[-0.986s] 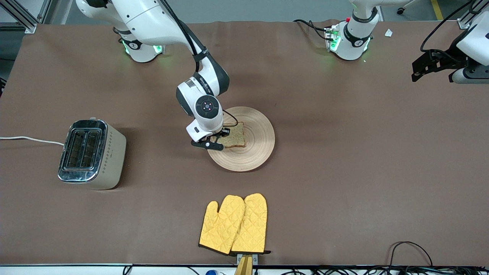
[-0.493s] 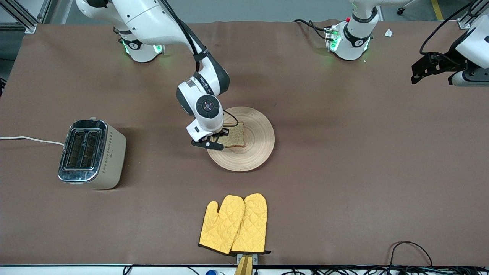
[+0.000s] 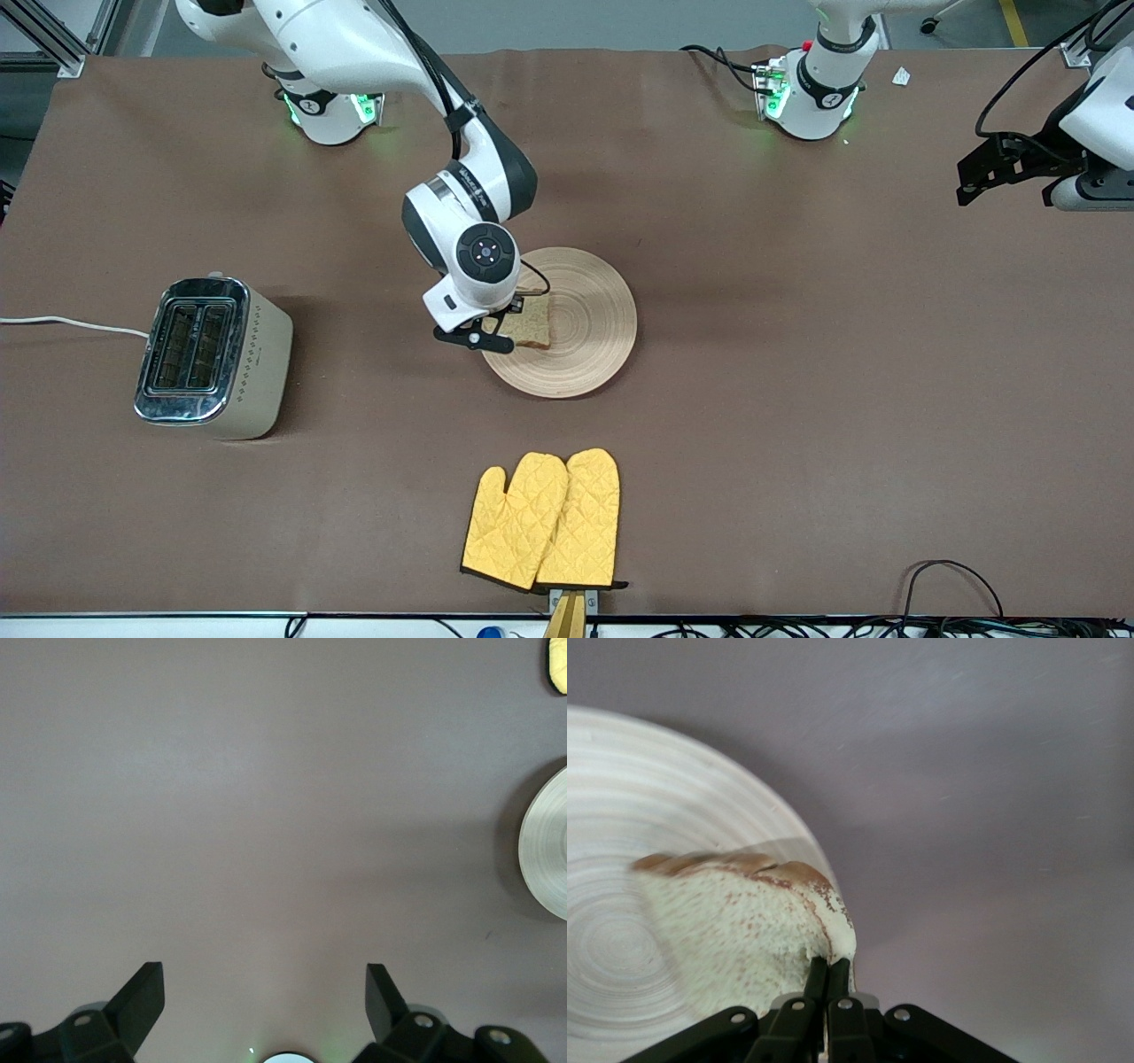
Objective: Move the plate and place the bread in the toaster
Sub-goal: 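Lift the bread slice with the right gripper and carry it to the toaster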
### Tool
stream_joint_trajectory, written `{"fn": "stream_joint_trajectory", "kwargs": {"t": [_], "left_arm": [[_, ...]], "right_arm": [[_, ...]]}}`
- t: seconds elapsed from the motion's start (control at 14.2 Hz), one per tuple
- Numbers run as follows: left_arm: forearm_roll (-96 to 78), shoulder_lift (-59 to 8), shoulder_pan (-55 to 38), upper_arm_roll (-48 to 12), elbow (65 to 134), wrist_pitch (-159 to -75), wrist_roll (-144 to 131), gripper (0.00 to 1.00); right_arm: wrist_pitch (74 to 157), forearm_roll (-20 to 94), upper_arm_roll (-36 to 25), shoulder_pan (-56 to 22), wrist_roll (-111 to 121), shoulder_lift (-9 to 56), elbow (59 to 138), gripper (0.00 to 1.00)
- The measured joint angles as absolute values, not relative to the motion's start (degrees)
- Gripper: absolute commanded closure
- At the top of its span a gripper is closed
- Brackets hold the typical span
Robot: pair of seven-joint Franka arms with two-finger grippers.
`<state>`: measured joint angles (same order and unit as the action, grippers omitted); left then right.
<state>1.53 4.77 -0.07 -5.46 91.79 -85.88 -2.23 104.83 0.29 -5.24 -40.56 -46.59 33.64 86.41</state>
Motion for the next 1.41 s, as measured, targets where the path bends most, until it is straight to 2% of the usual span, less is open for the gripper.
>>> {"fn": "stream_joint_trajectory", "kwargs": {"t": [0.35, 0.49, 0.77, 0.99, 1.41], "left_arm": [[1.5, 4.8, -0.1, -5.6, 91.4, -86.2, -2.2, 0.0], [1.5, 4.8, -0.1, -5.6, 91.4, -86.2, -2.2, 0.0], [1.5, 4.9, -0.2, -6.0, 91.3, -86.2, -2.2, 0.0], [1.5, 5.2, -0.2, -6.2, 91.2, -86.2, -2.2, 0.0], [1.5, 5.3, -0.2, -6.2, 91.2, -86.2, -2.2, 0.0]], "right_arm": [[86.9, -7.2, -10.4, -39.1, -38.4, 32.0, 75.3, 1.0], [82.5, -12.7, -13.0, -38.0, -29.1, 32.0, 72.8, 1.0], [80.0, -26.5, -17.9, -37.2, -12.4, 32.0, 72.4, 1.0], [79.6, -34.7, -20.9, -37.2, -8.8, 32.0, 72.4, 1.0], [79.3, -40.1, -24.5, -36.5, -7.6, 32.4, 73.2, 1.0]]}}
